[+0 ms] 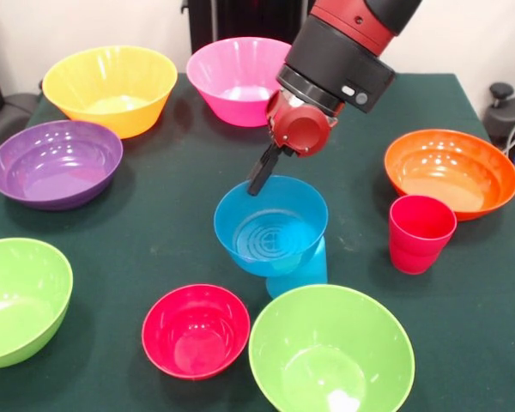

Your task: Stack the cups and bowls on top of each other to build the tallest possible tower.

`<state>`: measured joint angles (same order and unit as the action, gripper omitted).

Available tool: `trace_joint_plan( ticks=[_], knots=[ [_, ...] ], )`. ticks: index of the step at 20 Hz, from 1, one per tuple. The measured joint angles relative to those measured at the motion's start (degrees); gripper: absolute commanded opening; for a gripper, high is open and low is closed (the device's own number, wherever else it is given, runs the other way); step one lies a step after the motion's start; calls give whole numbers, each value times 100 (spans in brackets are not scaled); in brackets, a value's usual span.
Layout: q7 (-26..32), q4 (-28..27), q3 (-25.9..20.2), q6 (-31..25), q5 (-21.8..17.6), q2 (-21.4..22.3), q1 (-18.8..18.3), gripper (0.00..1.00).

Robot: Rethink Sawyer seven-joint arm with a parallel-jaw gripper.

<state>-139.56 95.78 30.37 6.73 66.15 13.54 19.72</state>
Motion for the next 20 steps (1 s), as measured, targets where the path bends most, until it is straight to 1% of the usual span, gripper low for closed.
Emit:
trace_joint_plan(
  ticks=[6, 11, 20],
  knots=[
    [0, -10, 138, 0, 57, -101, 88, 0],
    [0, -66, 311, -90, 164, -267, 266, 0],
    [-40, -285, 650, -662, 188, -574, 475, 0]
  ],
)
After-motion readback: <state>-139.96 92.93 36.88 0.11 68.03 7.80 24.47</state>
